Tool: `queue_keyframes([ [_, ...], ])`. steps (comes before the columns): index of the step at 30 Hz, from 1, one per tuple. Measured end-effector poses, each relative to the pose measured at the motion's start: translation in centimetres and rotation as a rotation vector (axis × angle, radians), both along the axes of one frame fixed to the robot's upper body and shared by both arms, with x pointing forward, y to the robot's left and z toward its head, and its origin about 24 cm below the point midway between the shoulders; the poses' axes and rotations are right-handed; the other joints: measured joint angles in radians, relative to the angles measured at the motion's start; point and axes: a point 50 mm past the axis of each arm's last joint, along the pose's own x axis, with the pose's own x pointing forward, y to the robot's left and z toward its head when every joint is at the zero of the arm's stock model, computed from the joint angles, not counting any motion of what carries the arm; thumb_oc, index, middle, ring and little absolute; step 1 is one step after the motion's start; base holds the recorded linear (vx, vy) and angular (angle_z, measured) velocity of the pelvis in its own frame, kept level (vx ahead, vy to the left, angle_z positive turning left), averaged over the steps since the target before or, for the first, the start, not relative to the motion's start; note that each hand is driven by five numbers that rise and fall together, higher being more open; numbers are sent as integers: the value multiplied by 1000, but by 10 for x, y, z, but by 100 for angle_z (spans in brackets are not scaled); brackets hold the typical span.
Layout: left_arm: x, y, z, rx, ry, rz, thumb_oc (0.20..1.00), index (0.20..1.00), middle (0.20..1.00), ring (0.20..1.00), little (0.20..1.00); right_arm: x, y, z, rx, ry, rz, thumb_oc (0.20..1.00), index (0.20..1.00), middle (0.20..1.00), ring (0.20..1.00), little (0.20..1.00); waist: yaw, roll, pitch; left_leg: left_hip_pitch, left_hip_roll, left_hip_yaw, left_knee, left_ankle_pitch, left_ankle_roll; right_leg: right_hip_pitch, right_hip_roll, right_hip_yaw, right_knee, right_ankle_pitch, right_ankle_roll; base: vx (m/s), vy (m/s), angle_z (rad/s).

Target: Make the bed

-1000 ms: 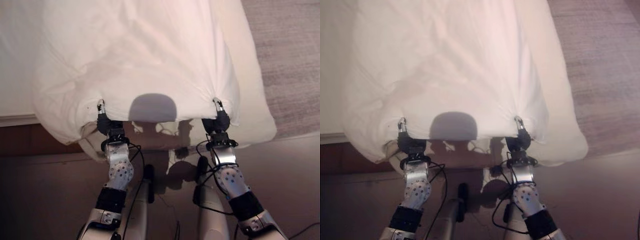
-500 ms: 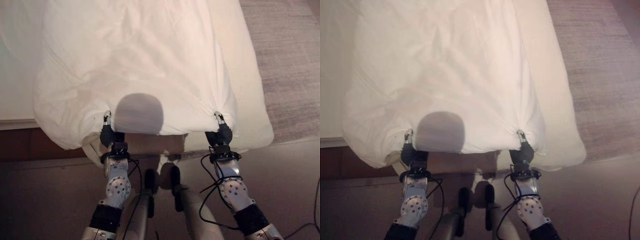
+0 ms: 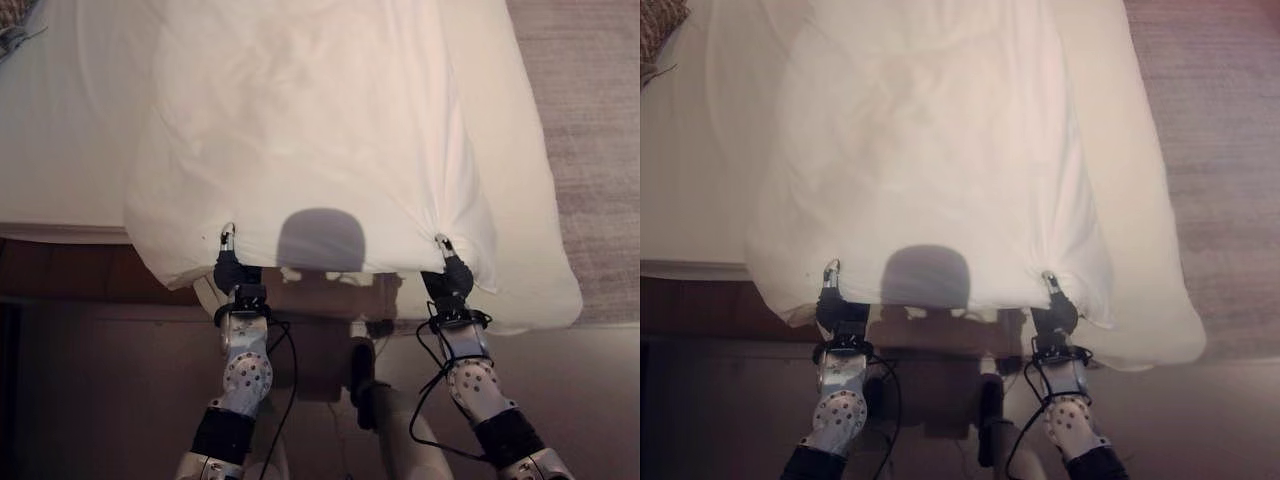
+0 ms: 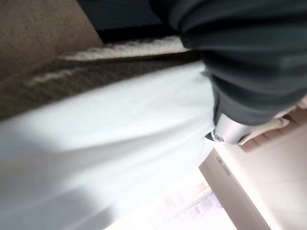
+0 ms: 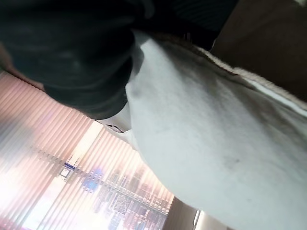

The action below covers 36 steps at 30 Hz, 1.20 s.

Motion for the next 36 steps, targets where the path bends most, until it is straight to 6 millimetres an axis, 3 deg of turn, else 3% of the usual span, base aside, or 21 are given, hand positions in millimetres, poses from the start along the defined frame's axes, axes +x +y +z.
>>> queue_keyframes([
  [1,0,0,-1,2,5,0,200,200,200,200,200,0,0,1,-1,-3,-1,200,200,200,200,200,-1,2,-1,-1,-14,9,15,10,14,0,-11,-6,2,-3,10,-4,479,20],
  [2,2,-4,-4,4,19,-13,200,200,200,200,200,-2,-2,0,-7,-2,-7,200,200,200,200,200,-9,21,-11,-1,-90,19,48,30,39,-6,-42,-6,12,-6,45,-19,446,7],
  [3,1,-7,-8,3,33,-20,200,200,200,200,200,-3,-7,1,-23,-6,-16,200,200,200,200,200,-13,37,-22,9,-119,31,59,34,52,-14,-54,-3,22,-13,70,15,733,36],
  [4,2,-8,-7,22,25,-34,200,200,200,200,200,-7,-6,-3,-23,9,-14,200,200,200,200,200,-40,36,-35,-18,-174,51,79,28,15,-39,-98,30,33,-6,116,25,945,37],
  [5,3,-7,-7,46,20,-40,200,200,200,200,200,-7,-6,-1,-33,2,-21,200,200,200,200,200,-46,25,-30,-43,-217,93,129,27,55,-30,-154,37,0,12,140,39,881,7],
  [7,-1,1,-16,75,50,-22,200,200,200,200,200,-5,-1,-6,-20,21,-22,200,200,200,200,200,-14,25,-35,-19,-239,129,122,6,81,-7,-192,41,-81,74,126,2,459,-78],
  [9,1,4,-9,99,22,-10,200,200,200,200,200,-4,3,-6,-14,20,-13,200,200,200,200,200,3,31,-40,-19,-290,146,155,-49,131,44,-220,-20,-184,155,174,-15,446,-60],
  [12,4,4,-3,144,1,-15,200,200,200,200,200,-8,3,-11,-4,38,-18,200,200,200,200,200,-14,18,-47,-34,-307,176,175,-51,159,73,-215,-13,-212,166,178,-74,323,10],
  [13,1,12,-6,152,12,15,200,200,200,200,200,-8,12,-12,18,42,-3,200,200,200,200,200,8,0,-52,-15,-279,216,128,-31,169,32,-167,-17,-144,125,211,-8,108,-46],
  [14,-2,17,-9,146,25,33,200,200,200,200,200,-7,16,-12,20,40,14,200,200,200,200,200,9,-3,-54,-1,-263,229,98,-19,167,6,-123,-21,-100,86,209,19,80,-70],
  [15,-7,26,-15,152,50,61,200,200,200,200,200,-7,23,-11,17,33,40,200,200,200,200,200,6,-12,-61,25,-249,241,43,7,161,1,-48,-24,-89,55,162,38,38,-41],
  [16,-12,26,-23,151,83,63,200,200,200,200,200,-8,22,-11,-2,28,44,200,200,200,200,200,-8,-15,-67,37,-257,236,19,19,161,27,-8,0,-146,70,87,46,14,-25],
  [18,-17,25,-29,152,112,54,200,200,200,200,200,-10,20,-14,-21,40,38,200,200,200,200,200,-25,-22,-70,39,-263,233,2,27,158,39,11,36,-181,86,78,41,-15,-1],
  [23,-18,17,-34,148,138,22,200,200,200,200,200,-14,11,-23,-81,84,5,200,200,200,200,200,-27,-15,-68,55,-260,228,-3,39,145,68,22,77,-197,81,65,-22,-31,8],
  [25,-18,12,-35,145,144,10,200,200,200,200,200,-11,6,-23,-123,93,-10,200,200,200,200,200,-33,2,-58,2,-265,248,87,36,112,45,12,71,-144,69,54,-79,-102,33],
  [27,-15,4,-35,142,150,-16,200,200,200,200,200,-10,-3,-30,-176,135,-37,200,200,200,200,200,-49,12,-48,-60,-278,266,218,63,55,36,-30,38,-76,29,56,-37,-82,48],
  [29,-16,3,-38,119,168,-3,200,200,200,200,200,-7,-1,-32,-197,160,-47,200,200,200,200,200,-42,29,-42,-30,-282,258,214,66,51,63,-26,38,-80,13,41,-1,-48,2],
  [32,-14,3,-36,99,176,14,200,200,200,200,200,0,0,-26,-234,152,-59,200,200,200,200,200,-48,48,-35,-19,-254,242,159,78,58,24,-16,49,-48,-1,21,38,61,-12],
  [33,-12,3,-35,100,179,17,200,200,200,200,200,2,1,-24,-240,148,-63,200,200,200,200,200,-53,43,-30,-32,-248,224,152,71,65,19,-25,59,-50,5,-5,30,103,-19],
  [34,-12,3,-36,100,193,23,200,200,200,200,200,4,1,-23,-242,153,-66,200,200,200,200,200,-48,22,-19,-27,-232,203,126,51,92,17,-31,60,-57,17,-6,14,77,-7],
  [36,-11,-1,-38,82,217,29,200,200,200,200,200,5,-2,-24,-293,162,-81,200,200,200,200,200,-51,21,-16,-12,-158,139,33,43,73,9,-22,54,-63,26,-4,13,242,-4],
])
